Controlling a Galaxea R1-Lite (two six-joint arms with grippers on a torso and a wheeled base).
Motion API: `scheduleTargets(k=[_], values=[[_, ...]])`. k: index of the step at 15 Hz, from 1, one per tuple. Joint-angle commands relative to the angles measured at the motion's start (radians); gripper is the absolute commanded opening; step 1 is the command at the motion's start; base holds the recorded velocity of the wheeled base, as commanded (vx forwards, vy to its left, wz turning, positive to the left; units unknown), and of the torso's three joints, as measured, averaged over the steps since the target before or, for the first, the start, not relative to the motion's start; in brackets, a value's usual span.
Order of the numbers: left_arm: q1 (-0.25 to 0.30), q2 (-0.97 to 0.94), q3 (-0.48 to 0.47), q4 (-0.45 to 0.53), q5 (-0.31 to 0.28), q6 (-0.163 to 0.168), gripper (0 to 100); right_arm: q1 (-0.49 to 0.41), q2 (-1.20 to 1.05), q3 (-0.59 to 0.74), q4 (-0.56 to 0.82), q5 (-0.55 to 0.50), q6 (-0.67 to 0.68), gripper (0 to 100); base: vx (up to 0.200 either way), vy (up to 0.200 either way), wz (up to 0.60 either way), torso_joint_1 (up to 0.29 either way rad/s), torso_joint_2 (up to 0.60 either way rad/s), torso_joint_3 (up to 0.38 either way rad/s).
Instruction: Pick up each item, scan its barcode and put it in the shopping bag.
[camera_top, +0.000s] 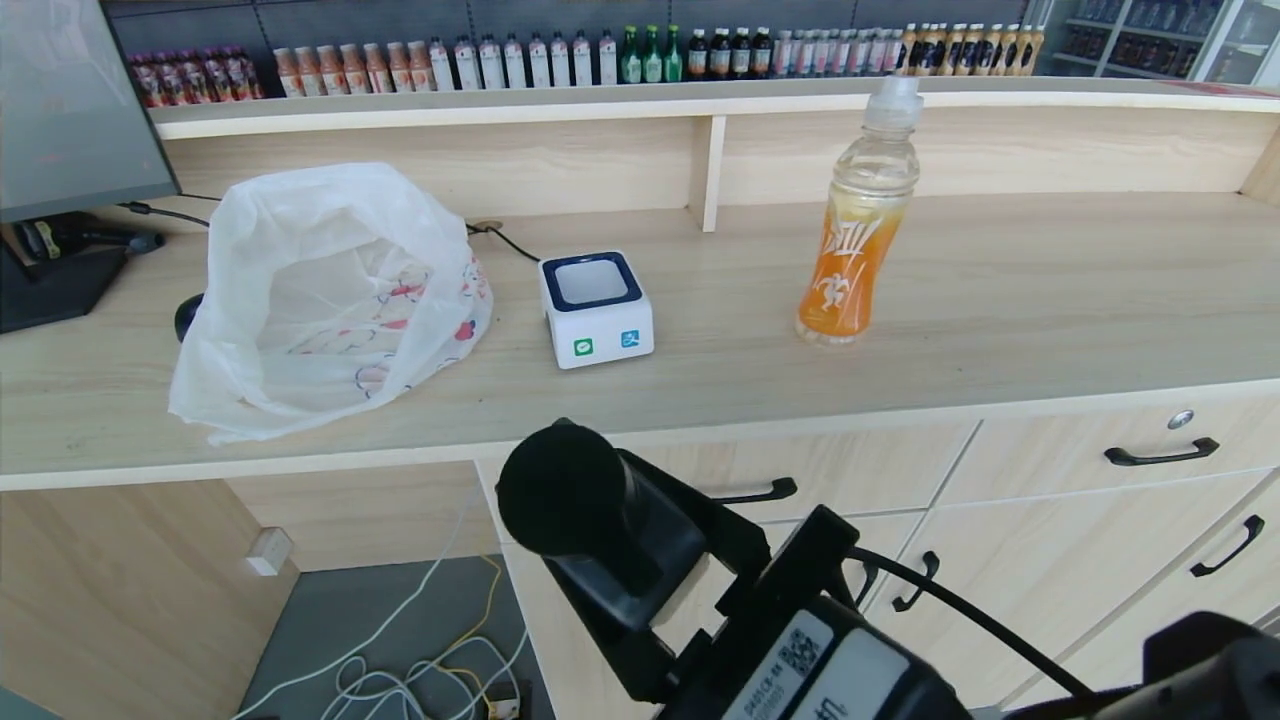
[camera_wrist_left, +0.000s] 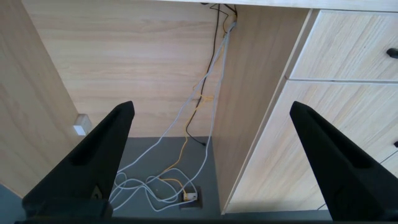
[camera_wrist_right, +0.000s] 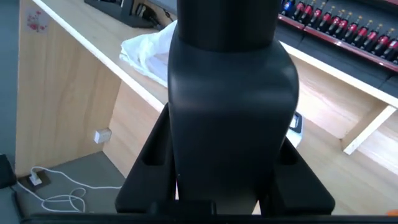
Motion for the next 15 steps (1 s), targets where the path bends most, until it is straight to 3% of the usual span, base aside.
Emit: scheduleTargets(k=[1, 9, 11, 15], values=[[0.0, 0.0, 0.0, 0.0, 0.001, 0.0, 100, 0.001, -0.004, 0.001, -0.001, 0.054, -0.047, 0, 0.0, 0.0, 0.0, 0.0, 0.0, 0.0], [0.0, 0.0, 0.0, 0.0, 0.0, 0.0, 100, -0.002, -0.018, 0.051, -0.001, 0.247, -0.325, 0, 0.0, 0.0, 0.0, 0.0, 0.0, 0.0], [0.0, 0.0, 0.0, 0.0, 0.001, 0.0, 100, -0.03, -0.046, 0.079, -0.001, 0.247, -0.508, 0, 0.0, 0.0, 0.0, 0.0, 0.0, 0.0], [0.0, 0.0, 0.0, 0.0, 0.001, 0.0, 100, -0.031, -0.11, 0.131, -0.001, 0.247, -0.673, 0, 0.0, 0.0, 0.0, 0.0, 0.0, 0.0]])
